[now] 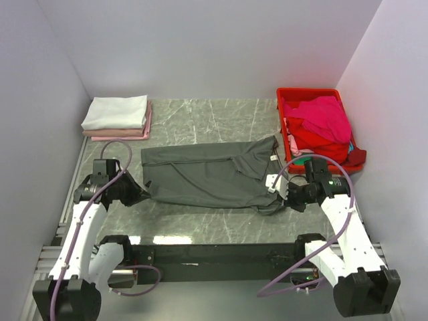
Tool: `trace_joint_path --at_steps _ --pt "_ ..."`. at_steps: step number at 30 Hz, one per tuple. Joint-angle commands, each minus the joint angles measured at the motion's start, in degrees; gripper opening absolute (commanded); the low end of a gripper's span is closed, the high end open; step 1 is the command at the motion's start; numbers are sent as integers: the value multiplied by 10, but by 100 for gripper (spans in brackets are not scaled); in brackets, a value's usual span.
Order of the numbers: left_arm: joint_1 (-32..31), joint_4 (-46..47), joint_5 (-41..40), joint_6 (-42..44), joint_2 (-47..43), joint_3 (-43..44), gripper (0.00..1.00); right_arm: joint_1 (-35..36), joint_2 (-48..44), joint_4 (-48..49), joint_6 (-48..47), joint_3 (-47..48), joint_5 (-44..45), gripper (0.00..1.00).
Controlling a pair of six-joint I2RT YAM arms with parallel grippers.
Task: Fold and stack the t-shirts
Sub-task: Fold the tshirt
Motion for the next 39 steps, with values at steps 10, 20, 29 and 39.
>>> trace_joint_path --at_steps 10,20,29,39 --pt "14 -33 -33 -53 -52 -32 0 -31 8 2 -38 -11 -38 0" --pt "13 -31 -8 -46 -61 -65 0 -32 21 -4 -39 2 -64 0" --pt "14 -76 -48 -95 -62 -36 0 -32 48 34 4 22 -68 0" --pt "13 -162 -72 -277 -130 -32 0 -32 76 59 27 46 -91 0"
